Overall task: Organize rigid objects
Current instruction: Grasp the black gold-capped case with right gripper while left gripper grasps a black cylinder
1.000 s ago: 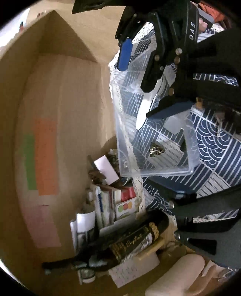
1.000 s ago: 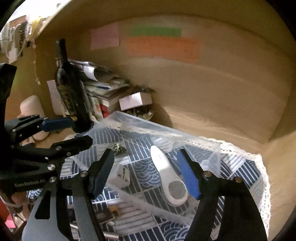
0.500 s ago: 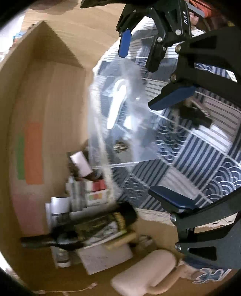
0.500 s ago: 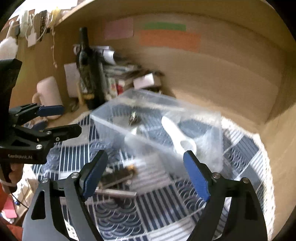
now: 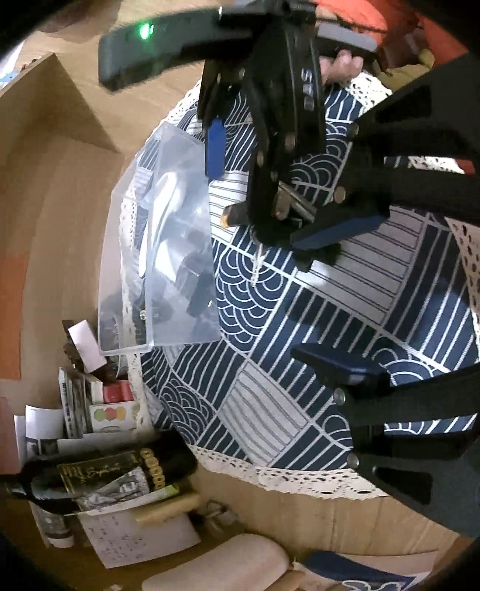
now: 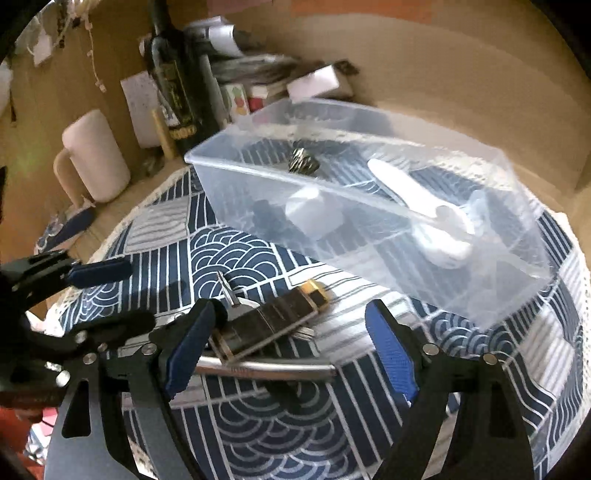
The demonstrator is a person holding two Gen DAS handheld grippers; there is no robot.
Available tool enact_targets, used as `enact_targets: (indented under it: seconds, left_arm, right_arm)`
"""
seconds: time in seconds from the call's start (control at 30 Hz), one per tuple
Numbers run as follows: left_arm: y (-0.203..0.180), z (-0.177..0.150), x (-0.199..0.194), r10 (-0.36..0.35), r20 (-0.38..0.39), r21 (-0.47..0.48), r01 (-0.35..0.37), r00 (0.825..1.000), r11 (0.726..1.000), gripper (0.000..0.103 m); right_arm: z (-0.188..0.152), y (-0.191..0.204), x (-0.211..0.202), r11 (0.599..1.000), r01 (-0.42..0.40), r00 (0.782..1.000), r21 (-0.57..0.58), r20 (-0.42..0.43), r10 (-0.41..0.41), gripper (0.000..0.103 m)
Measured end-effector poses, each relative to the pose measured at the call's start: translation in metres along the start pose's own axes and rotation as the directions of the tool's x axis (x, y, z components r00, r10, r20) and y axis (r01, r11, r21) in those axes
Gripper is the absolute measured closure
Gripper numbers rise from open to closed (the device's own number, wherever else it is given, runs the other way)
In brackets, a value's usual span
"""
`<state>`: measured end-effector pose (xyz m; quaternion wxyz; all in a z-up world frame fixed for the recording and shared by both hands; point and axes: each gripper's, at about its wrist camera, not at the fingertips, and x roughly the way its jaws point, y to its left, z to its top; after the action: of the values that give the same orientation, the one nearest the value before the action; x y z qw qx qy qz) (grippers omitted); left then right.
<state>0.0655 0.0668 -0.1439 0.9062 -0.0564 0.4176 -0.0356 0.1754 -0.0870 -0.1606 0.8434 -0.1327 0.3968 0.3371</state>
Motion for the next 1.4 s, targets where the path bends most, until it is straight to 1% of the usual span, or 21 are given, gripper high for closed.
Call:
enact_targets:
  seconds: [0.1, 0.13, 0.17, 0.23, 0.3, 0.37, 0.47, 0.5, 0.53, 0.57, 0.6, 0.7, 0.73, 0.77, 0.8, 0.93, 1.0, 1.1, 1.2, 1.27, 1.4]
  left_arm:
    - [-0.002, -0.002, -0.001, -0.013, -0.005, 0.008, 0.013, 1.0, 1.0, 0.058]
    - [-0.003, -0.002, -0.001, -0.02, -0.008, 0.016, 0.02, 1.0, 1.0, 0.059]
    - [-0.005, -0.002, 0.0, -0.027, -0.009, 0.023, 0.027, 1.0, 0.999, 0.059]
    - [-0.011, 0.0, 0.002, -0.043, -0.012, 0.042, 0.044, 0.999, 0.998, 0.059]
    - [-0.017, 0.001, 0.005, -0.057, -0.013, 0.06, 0.058, 0.998, 0.996, 0.059]
    - [-0.024, 0.003, 0.01, -0.059, -0.015, 0.076, 0.06, 0.998, 0.995, 0.059]
    - [-0.029, 0.007, 0.021, -0.045, -0.026, 0.086, 0.047, 0.999, 0.995, 0.059]
    - [-0.029, 0.008, 0.024, -0.044, -0.033, 0.085, 0.047, 0.998, 0.995, 0.061]
    - [-0.03, 0.009, 0.029, -0.05, -0.043, 0.085, 0.053, 0.998, 0.995, 0.064]
    - [-0.031, 0.009, 0.032, -0.053, -0.053, 0.086, 0.058, 0.997, 0.995, 0.074]
    - [-0.031, 0.009, 0.035, -0.059, -0.066, 0.091, 0.065, 0.996, 0.994, 0.08]
    - [-0.03, 0.007, 0.037, -0.075, -0.068, 0.082, 0.081, 0.995, 0.993, 0.08]
    - [-0.028, 0.007, 0.035, -0.081, -0.065, 0.076, 0.086, 0.995, 0.993, 0.08]
    - [-0.028, 0.007, 0.033, -0.082, -0.06, 0.07, 0.086, 0.995, 0.994, 0.08]
    - [-0.026, 0.007, 0.031, -0.079, -0.052, 0.067, 0.082, 0.996, 0.994, 0.08]
    - [-0.023, 0.008, 0.016, -0.064, -0.006, 0.057, 0.064, 0.998, 0.996, 0.08]
    - [-0.023, 0.011, 0.01, -0.054, 0.022, 0.055, 0.053, 0.998, 0.997, 0.08]
    - [-0.021, 0.017, -0.001, -0.052, 0.062, 0.048, 0.049, 0.997, 0.998, 0.08]
    - [-0.022, 0.027, -0.012, -0.045, 0.106, 0.043, 0.04, 0.993, 0.998, 0.08]
    - [-0.023, 0.035, -0.019, -0.04, 0.136, 0.044, 0.034, 0.99, 0.998, 0.08]
    - [-0.025, 0.052, -0.032, -0.027, 0.194, 0.041, 0.019, 0.981, 0.999, 0.08]
  right_arm:
    - [-0.005, -0.001, -0.001, 1.0, -0.01, 1.0, -0.006, -0.007, 0.01, 0.033]
    - [-0.007, -0.002, -0.002, 1.0, 0.002, 1.0, -0.013, -0.011, -0.002, 0.041]
    - [-0.008, -0.003, -0.003, 1.0, 0.013, 1.0, -0.019, -0.013, -0.013, 0.044]
    - [-0.012, -0.008, -0.003, 0.999, 0.03, 0.999, -0.021, -0.027, -0.03, 0.053]
    - [-0.015, -0.012, -0.002, 0.999, 0.045, 0.998, -0.028, -0.04, -0.047, 0.061]
    - [-0.019, -0.016, -0.002, 0.997, 0.063, 0.997, -0.035, -0.046, -0.065, 0.064]
    - [-0.022, -0.022, -0.003, 0.998, 0.062, 0.997, -0.029, -0.049, -0.064, 0.066]
    - [-0.021, -0.022, -0.003, 0.998, 0.059, 0.997, -0.028, -0.048, -0.06, 0.066]
    - [-0.019, -0.022, -0.003, 0.998, 0.053, 0.998, -0.03, -0.043, -0.055, 0.066]
    - [-0.017, -0.021, -0.004, 0.998, 0.052, 0.998, -0.034, -0.038, -0.054, 0.066]
    - [-0.015, -0.02, -0.003, 0.998, 0.052, 0.998, -0.038, -0.035, -0.053, 0.066]
    - [-0.008, -0.016, 0.005, 0.997, 0.049, 0.998, -0.067, -0.042, -0.052, 0.066]
    - [-0.007, -0.015, 0.008, 0.996, 0.057, 0.997, -0.072, -0.048, -0.06, 0.072]
    - [-0.007, -0.016, 0.01, 0.997, 0.047, 0.998, -0.068, -0.047, -0.05, 0.077]
    - [-0.008, -0.017, 0.008, 0.998, 0.033, 0.998, -0.061, -0.045, -0.036, 0.081]
    - [-0.012, -0.023, -0.003, 0.999, 0.035, 0.999, -0.036, -0.006, -0.035, 0.081]
    - [-0.014, -0.025, -0.012, 0.999, 0.024, 1.0, -0.024, 0.017, -0.023, 0.081]
    - [-0.015, -0.024, -0.031, 0.999, 0.034, 0.997, -0.024, 0.065, -0.032, 0.081]
    - [-0.011, -0.024, -0.049, 0.999, 0.047, 0.992, -0.026, 0.121, -0.044, 0.081]
    - [-0.005, -0.026, -0.06, 0.997, 0.069, 0.985, -0.031, 0.158, -0.063, 0.081]
    - [0.009, -0.035, -0.078, 0.997, 0.08, 0.973, -0.024, 0.219, -0.073, 0.081]
